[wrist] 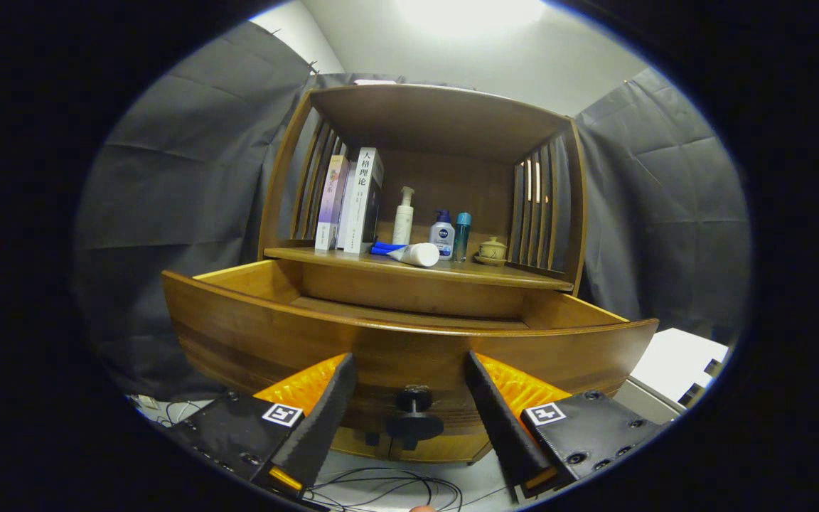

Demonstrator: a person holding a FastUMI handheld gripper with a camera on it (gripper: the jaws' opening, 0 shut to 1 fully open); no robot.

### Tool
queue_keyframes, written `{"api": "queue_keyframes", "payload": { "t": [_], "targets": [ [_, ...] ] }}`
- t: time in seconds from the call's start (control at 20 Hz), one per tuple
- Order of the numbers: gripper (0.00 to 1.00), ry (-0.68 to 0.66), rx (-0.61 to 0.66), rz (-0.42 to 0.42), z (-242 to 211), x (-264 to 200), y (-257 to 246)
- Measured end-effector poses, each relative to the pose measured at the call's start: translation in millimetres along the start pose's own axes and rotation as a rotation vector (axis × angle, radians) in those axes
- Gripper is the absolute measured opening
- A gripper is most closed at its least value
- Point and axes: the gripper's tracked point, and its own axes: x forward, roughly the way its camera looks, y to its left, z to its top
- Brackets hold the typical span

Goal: Pull open the drawer, take out the items inside it, and place them on the countertop above the cabinet.

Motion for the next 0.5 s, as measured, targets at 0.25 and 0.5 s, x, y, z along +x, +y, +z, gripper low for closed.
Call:
{"api": "queue_keyframes", "payload": {
  "t": [0.25,0.5],
  "targets": [
    [0.98,0.0,0.007,-0.001,3,13,2],
    [0.98,0.015,0.047,-0.001,9,39,4]
  ]
}}
